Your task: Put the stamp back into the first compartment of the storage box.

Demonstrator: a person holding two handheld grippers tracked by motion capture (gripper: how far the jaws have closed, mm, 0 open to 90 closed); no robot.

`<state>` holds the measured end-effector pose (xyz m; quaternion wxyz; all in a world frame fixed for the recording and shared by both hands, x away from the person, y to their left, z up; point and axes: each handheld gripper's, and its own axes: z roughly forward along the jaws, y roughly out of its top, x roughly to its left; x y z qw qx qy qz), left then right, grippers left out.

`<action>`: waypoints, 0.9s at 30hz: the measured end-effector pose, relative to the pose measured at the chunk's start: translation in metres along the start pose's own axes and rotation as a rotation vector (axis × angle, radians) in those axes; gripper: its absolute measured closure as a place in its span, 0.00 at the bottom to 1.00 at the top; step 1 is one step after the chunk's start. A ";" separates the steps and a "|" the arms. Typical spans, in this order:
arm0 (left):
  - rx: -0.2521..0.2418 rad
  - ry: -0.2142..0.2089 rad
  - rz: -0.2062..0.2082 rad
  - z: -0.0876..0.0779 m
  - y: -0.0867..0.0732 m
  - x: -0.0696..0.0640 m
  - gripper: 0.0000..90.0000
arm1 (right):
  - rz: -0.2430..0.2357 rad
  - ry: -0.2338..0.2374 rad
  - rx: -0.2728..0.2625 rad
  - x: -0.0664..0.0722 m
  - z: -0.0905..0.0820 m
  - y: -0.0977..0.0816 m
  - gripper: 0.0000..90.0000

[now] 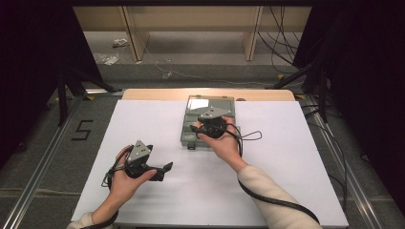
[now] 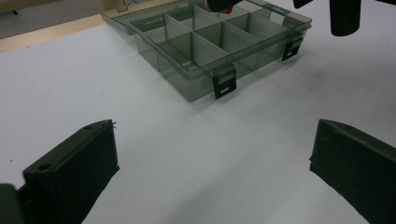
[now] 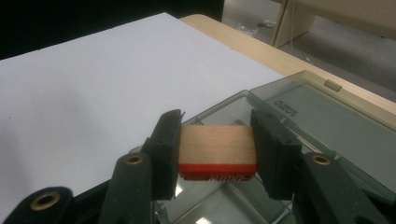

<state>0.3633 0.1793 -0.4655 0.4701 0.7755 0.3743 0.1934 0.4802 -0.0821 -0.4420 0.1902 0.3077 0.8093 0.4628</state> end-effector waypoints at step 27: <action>-0.001 -0.001 -0.005 0.000 -0.001 0.000 0.00 | 0.027 -0.040 0.054 -0.011 0.032 0.016 0.62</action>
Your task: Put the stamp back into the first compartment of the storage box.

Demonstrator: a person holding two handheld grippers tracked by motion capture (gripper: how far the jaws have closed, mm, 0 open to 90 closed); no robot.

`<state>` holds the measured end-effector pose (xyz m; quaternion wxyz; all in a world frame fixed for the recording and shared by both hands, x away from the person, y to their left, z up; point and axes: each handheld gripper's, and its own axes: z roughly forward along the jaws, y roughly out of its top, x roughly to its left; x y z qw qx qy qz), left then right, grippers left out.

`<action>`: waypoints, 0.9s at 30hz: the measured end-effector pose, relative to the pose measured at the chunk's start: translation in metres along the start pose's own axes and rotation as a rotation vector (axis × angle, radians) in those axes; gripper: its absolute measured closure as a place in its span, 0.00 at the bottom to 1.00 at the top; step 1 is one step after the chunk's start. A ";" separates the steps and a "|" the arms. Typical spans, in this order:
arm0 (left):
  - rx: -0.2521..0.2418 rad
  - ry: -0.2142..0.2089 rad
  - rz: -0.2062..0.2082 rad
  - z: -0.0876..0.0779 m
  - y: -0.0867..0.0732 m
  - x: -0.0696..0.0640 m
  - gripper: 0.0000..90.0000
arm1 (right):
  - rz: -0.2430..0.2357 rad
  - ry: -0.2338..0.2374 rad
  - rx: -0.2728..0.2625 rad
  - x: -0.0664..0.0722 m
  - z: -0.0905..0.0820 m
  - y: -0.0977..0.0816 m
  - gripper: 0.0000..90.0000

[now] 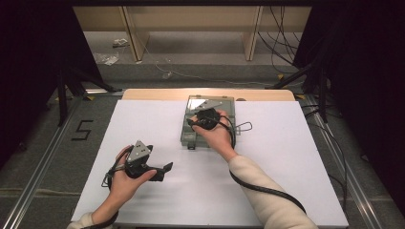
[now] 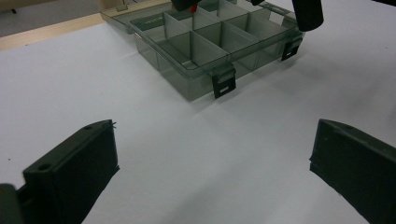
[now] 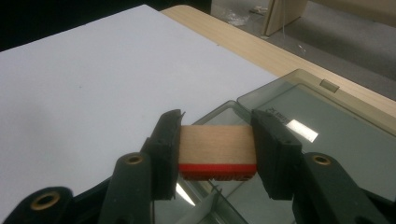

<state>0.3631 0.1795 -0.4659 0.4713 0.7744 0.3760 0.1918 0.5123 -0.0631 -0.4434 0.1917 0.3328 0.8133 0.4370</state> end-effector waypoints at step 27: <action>0.001 -0.007 -0.004 0.000 0.000 0.000 0.00 | 0.026 -0.024 0.053 -0.012 0.022 0.011 0.62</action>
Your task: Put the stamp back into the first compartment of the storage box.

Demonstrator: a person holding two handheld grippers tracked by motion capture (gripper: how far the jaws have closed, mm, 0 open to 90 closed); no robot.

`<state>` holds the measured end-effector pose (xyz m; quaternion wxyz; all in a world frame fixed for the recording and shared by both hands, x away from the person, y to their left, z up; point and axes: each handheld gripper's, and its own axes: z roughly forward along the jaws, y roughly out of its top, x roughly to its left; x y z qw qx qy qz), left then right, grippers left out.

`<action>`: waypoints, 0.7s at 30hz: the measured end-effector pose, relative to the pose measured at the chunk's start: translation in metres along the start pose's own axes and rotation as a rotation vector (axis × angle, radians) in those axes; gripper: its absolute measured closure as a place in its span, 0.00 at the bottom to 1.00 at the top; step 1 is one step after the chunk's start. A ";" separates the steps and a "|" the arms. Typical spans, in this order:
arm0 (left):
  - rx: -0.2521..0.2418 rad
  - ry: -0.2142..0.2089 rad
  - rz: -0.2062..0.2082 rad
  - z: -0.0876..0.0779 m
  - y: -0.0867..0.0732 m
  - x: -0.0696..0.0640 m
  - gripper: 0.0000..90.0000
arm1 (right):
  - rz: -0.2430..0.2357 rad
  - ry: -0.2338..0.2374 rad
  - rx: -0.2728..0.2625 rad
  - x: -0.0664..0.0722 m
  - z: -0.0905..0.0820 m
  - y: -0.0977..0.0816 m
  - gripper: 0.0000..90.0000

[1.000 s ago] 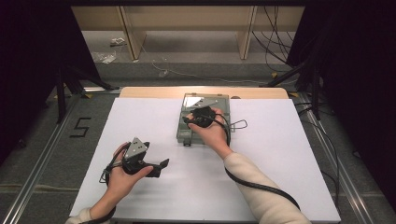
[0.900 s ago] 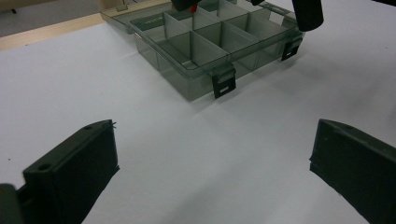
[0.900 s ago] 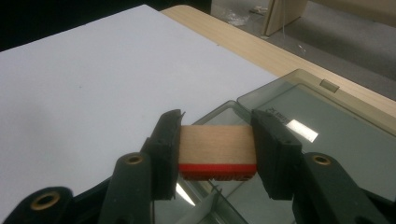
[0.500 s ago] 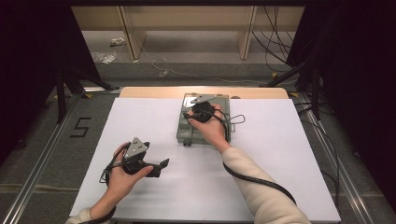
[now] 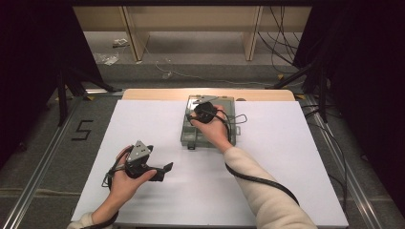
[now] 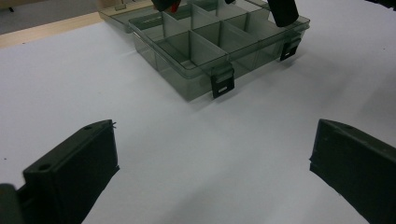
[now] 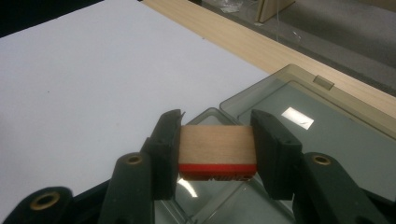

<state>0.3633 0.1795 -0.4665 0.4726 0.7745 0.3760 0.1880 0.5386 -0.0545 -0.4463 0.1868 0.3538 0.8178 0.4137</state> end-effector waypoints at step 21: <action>0.001 -0.001 0.000 0.000 0.000 0.000 0.00 | 0.027 0.010 0.004 0.000 0.011 0.005 0.57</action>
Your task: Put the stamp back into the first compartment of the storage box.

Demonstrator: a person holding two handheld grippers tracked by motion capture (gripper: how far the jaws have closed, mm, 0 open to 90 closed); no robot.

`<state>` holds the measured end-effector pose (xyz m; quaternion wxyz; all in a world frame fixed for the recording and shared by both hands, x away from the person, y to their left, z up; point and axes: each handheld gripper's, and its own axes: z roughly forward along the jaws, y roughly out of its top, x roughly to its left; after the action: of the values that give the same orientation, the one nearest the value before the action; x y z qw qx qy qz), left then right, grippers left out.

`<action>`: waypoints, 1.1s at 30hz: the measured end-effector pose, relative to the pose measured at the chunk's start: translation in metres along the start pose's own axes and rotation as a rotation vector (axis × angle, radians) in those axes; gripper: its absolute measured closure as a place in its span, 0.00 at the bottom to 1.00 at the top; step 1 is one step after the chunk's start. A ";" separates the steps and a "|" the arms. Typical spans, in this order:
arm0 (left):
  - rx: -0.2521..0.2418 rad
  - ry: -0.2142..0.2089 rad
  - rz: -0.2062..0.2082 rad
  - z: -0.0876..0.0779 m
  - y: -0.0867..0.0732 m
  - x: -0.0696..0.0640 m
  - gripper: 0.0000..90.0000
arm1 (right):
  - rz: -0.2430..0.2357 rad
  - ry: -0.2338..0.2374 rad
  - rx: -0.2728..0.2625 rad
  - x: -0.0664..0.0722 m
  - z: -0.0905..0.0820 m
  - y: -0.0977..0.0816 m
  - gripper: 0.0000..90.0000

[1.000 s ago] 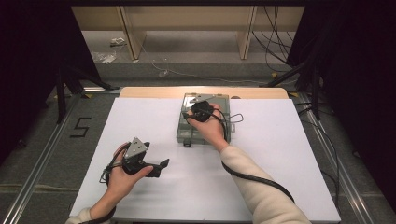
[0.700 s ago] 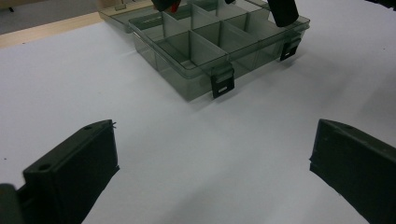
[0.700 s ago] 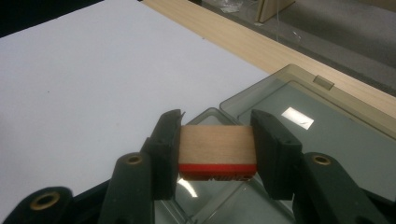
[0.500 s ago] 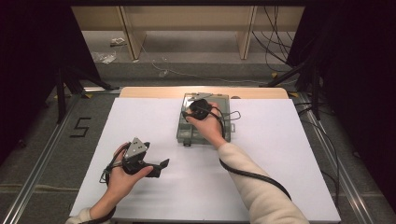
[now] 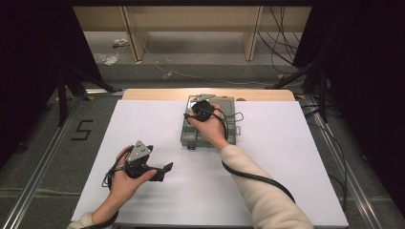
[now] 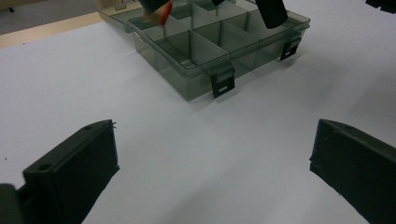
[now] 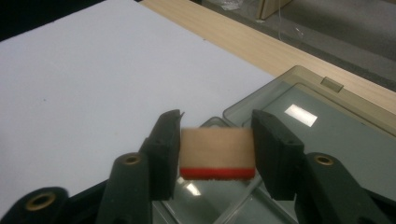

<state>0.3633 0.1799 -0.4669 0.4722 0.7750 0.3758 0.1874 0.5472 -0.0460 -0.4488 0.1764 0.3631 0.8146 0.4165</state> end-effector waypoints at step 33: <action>-0.001 0.010 0.000 0.000 0.000 0.001 0.00 | 0.075 -0.136 -0.078 -0.068 -0.102 -0.060 0.28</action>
<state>0.3641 0.1805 -0.4673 0.4709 0.7737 0.3782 0.1913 0.5063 -0.1761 -0.4384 0.2297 0.4135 0.7698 0.4285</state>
